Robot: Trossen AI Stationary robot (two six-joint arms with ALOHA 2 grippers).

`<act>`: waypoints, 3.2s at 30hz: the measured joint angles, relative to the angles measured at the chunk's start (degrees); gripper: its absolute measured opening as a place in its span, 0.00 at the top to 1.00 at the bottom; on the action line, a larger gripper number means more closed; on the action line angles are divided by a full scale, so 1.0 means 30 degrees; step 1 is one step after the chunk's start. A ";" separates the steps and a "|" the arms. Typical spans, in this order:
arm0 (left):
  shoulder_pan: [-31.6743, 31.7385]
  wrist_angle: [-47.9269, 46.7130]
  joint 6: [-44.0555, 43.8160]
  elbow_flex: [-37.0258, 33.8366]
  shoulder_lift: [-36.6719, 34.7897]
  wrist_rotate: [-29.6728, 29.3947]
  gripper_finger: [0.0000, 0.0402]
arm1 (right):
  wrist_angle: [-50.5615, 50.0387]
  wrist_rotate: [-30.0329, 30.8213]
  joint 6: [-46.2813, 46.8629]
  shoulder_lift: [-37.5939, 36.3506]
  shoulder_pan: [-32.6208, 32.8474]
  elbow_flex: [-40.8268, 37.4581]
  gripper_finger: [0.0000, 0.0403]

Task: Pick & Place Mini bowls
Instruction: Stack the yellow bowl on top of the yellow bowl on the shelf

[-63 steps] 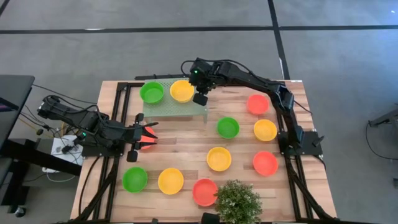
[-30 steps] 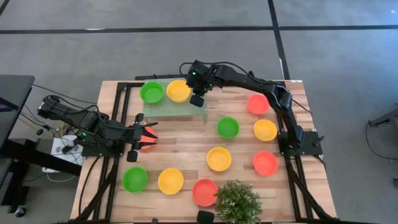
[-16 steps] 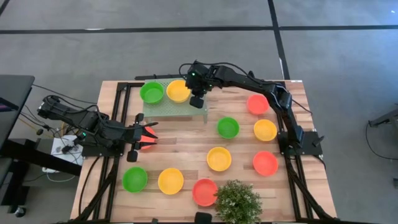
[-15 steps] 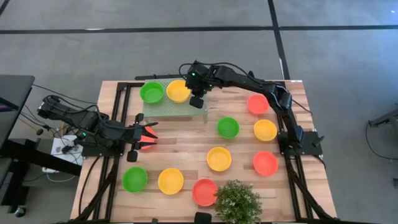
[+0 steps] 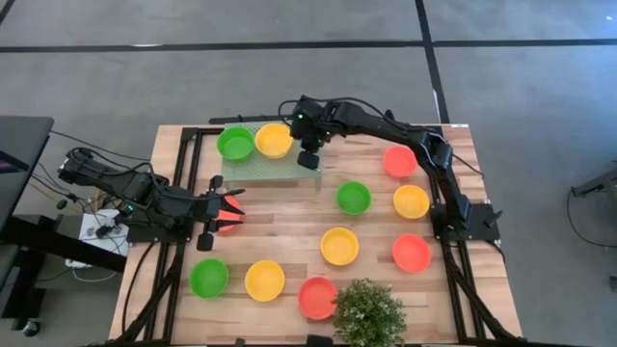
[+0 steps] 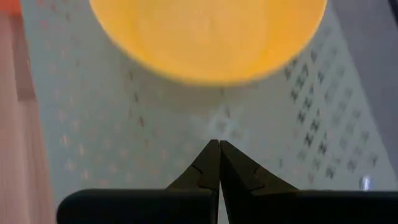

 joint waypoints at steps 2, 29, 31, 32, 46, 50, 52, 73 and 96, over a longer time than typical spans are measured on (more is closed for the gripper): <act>-0.0005 0.0033 -0.0688 0.0000 0.0033 0.0000 0.74 | -0.0656 0.0122 0.0012 -0.0231 0.0399 0.0000 1.00; 0.0179 0.0187 -0.7318 0.0015 0.5244 0.0415 0.74 | 1.0810 0.3752 0.4063 -1.2289 0.7516 -1.7108 1.00; 0.0435 -0.0631 -0.8386 0.0015 0.4830 0.0406 0.74 | 1.3282 0.3714 0.4056 -1.2915 0.7533 -1.9032 1.00; 0.0556 -0.0942 -0.8770 0.0015 0.4611 0.0401 0.74 | 1.4400 0.3644 0.4056 -1.3193 0.7597 -1.9759 1.00; 0.0874 -0.1852 -0.7654 0.0015 0.6330 0.2434 0.74 | 1.6239 0.2333 0.5069 -1.4330 0.7103 -2.1638 1.00; 0.0873 -0.1212 -0.7572 0.0015 0.8583 0.3546 0.73 | 1.6901 0.2341 0.5054 -1.4321 0.7103 -2.1638 1.00; 0.1002 -0.0669 -0.7566 0.0015 0.9608 0.4475 0.71 | 1.7028 0.2341 0.5048 -1.4319 0.7101 -2.1638 1.00; 0.2035 0.3490 -0.6279 -0.1149 1.4548 0.8801 0.57 | 1.6902 0.2342 0.5032 -1.4301 0.7096 -2.1638 1.00; 0.1947 0.3841 -0.4517 -0.1166 1.3085 0.7394 0.96 | 1.6880 0.2348 0.5018 -1.4301 0.7096 -2.1638 1.00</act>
